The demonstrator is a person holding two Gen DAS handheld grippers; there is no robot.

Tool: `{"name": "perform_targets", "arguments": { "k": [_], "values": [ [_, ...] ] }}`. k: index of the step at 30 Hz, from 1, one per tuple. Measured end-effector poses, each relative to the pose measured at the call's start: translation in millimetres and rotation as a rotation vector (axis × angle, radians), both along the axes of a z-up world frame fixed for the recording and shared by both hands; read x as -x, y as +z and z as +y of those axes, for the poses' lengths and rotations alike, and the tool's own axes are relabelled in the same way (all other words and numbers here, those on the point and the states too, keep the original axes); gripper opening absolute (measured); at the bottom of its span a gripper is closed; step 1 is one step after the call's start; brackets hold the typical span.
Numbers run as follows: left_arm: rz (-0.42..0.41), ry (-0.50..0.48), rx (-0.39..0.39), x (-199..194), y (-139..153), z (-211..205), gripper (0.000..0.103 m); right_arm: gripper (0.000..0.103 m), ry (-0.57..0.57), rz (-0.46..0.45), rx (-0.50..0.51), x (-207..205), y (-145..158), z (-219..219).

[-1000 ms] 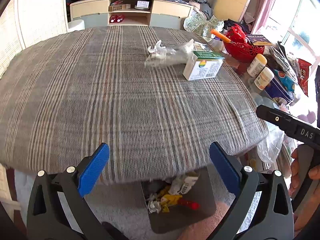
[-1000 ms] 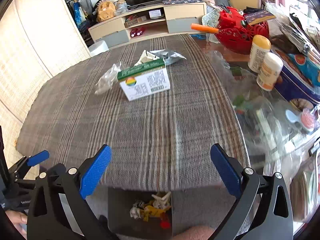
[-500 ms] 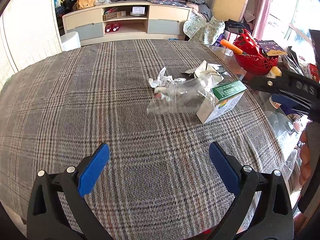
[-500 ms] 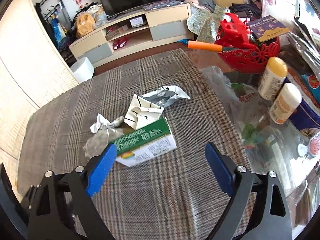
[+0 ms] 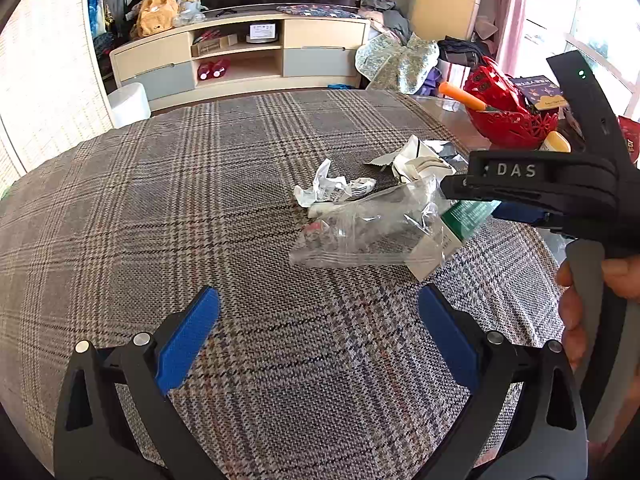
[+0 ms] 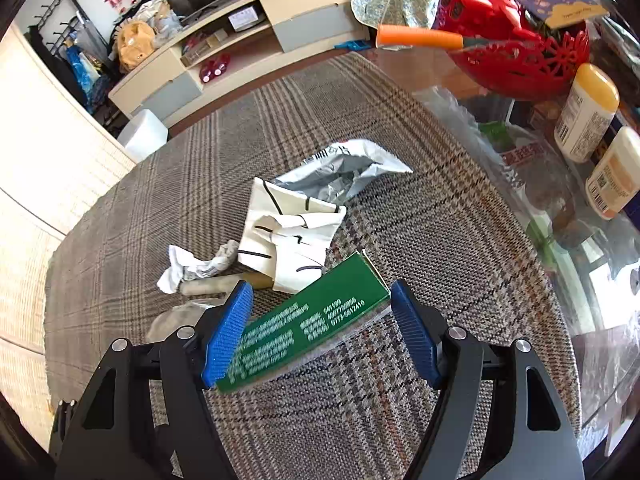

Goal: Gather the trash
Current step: 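Grasp the green medicine box with right while left grasps the clear plastic bag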

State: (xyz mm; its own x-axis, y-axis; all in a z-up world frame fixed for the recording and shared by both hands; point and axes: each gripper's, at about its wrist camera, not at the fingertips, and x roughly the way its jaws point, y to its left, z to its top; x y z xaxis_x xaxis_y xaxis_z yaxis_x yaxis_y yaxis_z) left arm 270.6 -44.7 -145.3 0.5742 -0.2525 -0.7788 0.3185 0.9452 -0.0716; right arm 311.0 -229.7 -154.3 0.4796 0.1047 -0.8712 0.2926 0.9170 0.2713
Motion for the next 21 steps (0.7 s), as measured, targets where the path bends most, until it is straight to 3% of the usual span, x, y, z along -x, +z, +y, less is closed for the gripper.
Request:
{"name": "perform_targets", "arguments": {
  "k": [4,15,17,21],
  "values": [
    [0.005,-0.034,-0.004,-8,-8,-8,0.095,0.042,0.025,-0.014,0.023,0,0,-6],
    [0.072,-0.095,0.026,-23,-33,-34,0.094,0.037,0.162,-0.051,0.080,8,6,-15],
    [0.068,-0.105,0.043,-26,-36,-38,0.084,0.037,0.176,-0.061,0.099,12,9,-16],
    [0.075,-0.118,0.058,-31,-39,-45,0.076,0.036,0.184,-0.069,0.096,17,10,-23]
  ]
}}
